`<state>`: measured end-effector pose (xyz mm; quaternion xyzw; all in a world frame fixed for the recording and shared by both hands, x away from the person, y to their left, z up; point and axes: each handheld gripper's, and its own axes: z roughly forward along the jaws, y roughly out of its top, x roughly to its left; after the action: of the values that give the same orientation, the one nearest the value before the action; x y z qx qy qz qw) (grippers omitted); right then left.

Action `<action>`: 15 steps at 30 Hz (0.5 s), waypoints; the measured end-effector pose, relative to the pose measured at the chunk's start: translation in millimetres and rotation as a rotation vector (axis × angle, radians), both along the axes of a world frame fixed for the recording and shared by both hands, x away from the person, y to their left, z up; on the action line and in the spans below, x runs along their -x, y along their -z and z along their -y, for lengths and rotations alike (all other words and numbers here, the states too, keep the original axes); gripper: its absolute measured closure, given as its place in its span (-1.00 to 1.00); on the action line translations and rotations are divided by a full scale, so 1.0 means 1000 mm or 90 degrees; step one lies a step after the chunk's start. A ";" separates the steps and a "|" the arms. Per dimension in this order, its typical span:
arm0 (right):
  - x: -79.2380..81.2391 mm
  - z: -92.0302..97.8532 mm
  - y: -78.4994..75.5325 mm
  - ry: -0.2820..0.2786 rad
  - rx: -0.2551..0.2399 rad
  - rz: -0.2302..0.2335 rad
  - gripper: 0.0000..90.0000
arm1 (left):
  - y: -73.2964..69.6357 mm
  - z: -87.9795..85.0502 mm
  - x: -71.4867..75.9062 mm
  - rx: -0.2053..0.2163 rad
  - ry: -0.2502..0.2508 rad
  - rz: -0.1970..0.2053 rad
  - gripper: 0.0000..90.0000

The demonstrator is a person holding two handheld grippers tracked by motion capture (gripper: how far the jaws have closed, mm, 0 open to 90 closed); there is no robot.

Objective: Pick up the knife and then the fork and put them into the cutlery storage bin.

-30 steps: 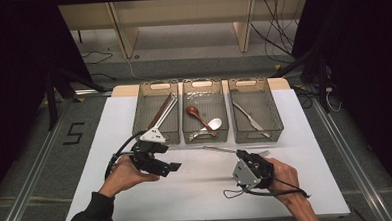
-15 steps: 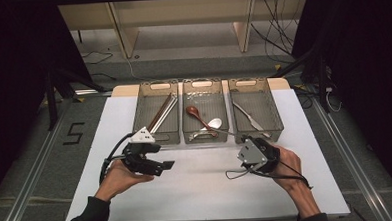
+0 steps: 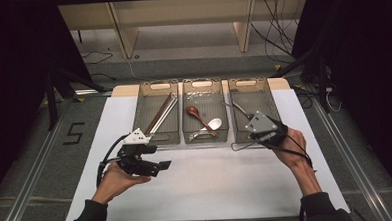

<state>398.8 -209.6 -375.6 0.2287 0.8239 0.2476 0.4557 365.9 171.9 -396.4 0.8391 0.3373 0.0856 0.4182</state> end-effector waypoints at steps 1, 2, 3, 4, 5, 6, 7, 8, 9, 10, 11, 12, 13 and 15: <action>-0.004 0.002 -0.002 0.006 -0.010 -0.005 0.95 | 0.000 -0.001 0.000 0.006 -0.005 0.002 -0.50; -0.008 0.004 -0.004 0.013 -0.024 -0.011 0.95 | 0.000 -0.002 0.000 0.007 -0.007 0.002 -0.50; -0.012 0.006 -0.006 0.020 -0.039 -0.020 0.95 | 0.000 -0.003 0.001 0.009 -0.010 0.005 -0.50; -0.017 0.008 -0.008 0.028 -0.051 -0.026 0.95 | 0.000 -0.004 0.002 0.008 -0.010 0.006 -0.50; -0.021 0.011 -0.010 0.036 -0.063 -0.037 0.95 | 0.000 -0.004 0.003 0.010 -0.010 0.006 -0.50; -0.025 0.013 -0.012 0.045 -0.074 -0.043 0.95 | 0.000 -0.004 0.003 0.012 -0.012 0.008 -0.50; -0.030 0.014 -0.012 0.050 -0.081 -0.050 0.95 | 0.000 -0.005 0.003 0.012 -0.013 0.009 -0.50; -0.034 0.016 -0.013 0.058 -0.094 -0.061 0.95 | 0.001 -0.005 0.003 0.015 -0.016 0.008 -0.50; -0.038 0.018 -0.014 0.063 -0.099 -0.067 0.95 | 0.002 -0.005 0.004 0.015 -0.016 0.010 -0.50; -0.042 0.019 -0.014 0.068 -0.107 -0.074 0.95 | 0.002 -0.005 0.004 0.016 -0.013 0.010 -0.50; -0.046 0.021 -0.015 0.071 -0.117 -0.086 0.95 | 0.003 -0.004 0.005 0.016 -0.011 0.008 -0.50; -0.050 0.022 -0.015 0.078 -0.131 -0.092 0.95 | 0.004 -0.004 0.006 0.016 -0.013 0.011 -0.50; -0.054 0.024 -0.015 0.082 -0.139 -0.100 0.95 | 0.005 -0.004 0.007 0.021 -0.017 0.014 -0.51; -0.062 0.027 -0.015 0.094 -0.157 -0.117 0.95 | 0.008 -0.005 0.009 0.036 -0.018 0.013 -0.51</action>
<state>460.6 -236.7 -360.6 0.3642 0.8065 0.2906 0.3639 357.1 176.9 -404.2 0.8212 0.3472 0.0907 0.4436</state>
